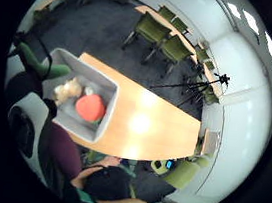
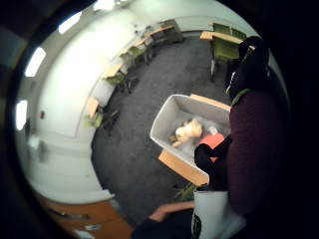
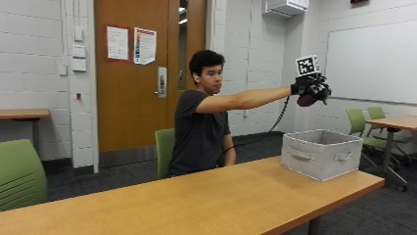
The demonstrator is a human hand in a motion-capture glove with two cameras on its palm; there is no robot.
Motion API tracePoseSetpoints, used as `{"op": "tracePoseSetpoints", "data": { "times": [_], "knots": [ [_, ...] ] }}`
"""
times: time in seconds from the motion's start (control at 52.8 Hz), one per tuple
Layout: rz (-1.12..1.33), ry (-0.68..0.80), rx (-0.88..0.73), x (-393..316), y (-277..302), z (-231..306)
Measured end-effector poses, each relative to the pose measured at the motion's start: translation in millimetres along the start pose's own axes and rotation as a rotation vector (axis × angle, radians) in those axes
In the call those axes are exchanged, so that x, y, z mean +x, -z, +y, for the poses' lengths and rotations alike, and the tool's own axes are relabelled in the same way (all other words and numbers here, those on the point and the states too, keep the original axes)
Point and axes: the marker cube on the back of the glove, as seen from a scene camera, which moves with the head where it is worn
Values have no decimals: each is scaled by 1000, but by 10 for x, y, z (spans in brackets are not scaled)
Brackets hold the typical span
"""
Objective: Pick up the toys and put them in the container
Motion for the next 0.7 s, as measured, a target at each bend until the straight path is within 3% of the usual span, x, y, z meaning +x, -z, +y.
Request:
{"op": "tracePoseSetpoints", "data": {
  "times": [0.17, 0.303, 0.379, 0.454, 0.53, 0.625, 0.701],
  "knots": [
    [-5, 73, -60, 37, -261, -7],
    [-153, -79, -215, -790, -420, 37],
    [-30, 82, -222, -853, -559, 146],
    [-77, -21, -234, -962, -533, 176],
    [-42, 68, -233, -851, -501, 283],
    [-74, 49, -232, -670, -431, 417],
    [-104, 163, -201, -523, -343, 606]
  ]
}}
